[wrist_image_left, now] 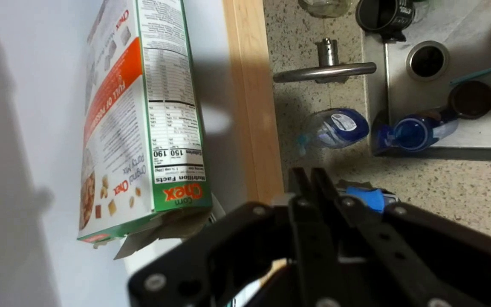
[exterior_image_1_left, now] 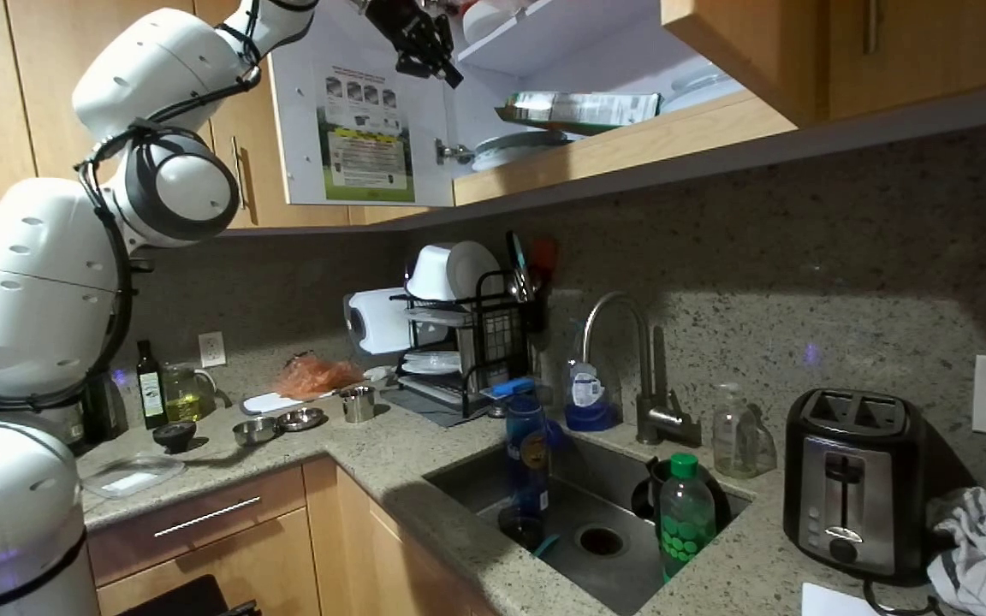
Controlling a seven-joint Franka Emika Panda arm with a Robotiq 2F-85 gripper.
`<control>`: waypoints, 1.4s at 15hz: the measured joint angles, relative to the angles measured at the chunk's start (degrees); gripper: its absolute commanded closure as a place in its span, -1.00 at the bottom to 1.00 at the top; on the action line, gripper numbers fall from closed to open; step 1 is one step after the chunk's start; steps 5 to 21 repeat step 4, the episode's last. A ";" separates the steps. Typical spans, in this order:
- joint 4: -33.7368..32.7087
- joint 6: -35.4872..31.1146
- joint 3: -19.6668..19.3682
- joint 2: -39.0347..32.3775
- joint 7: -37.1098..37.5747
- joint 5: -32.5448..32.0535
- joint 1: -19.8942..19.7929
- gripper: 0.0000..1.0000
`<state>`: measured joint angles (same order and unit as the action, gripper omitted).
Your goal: Pick up the green box from the counter and place it inside the open upper cabinet
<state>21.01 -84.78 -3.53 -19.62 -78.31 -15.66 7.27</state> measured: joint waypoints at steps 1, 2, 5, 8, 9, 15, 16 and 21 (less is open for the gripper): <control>0.00 0.00 0.00 -0.05 -0.39 0.17 -0.21 0.56; 0.00 0.00 0.00 -0.08 -0.47 0.20 -0.28 0.38; 0.00 0.00 0.02 -0.09 -0.52 0.20 -0.29 0.36; 0.00 0.00 0.02 -0.09 -0.52 0.20 -0.29 0.36; 0.00 0.00 0.02 -0.09 -0.52 0.20 -0.29 0.36; 0.00 0.00 0.02 -0.09 -0.52 0.20 -0.29 0.36; 0.00 0.00 0.02 -0.09 -0.52 0.20 -0.29 0.36; 0.00 0.00 0.02 -0.09 -0.52 0.20 -0.29 0.36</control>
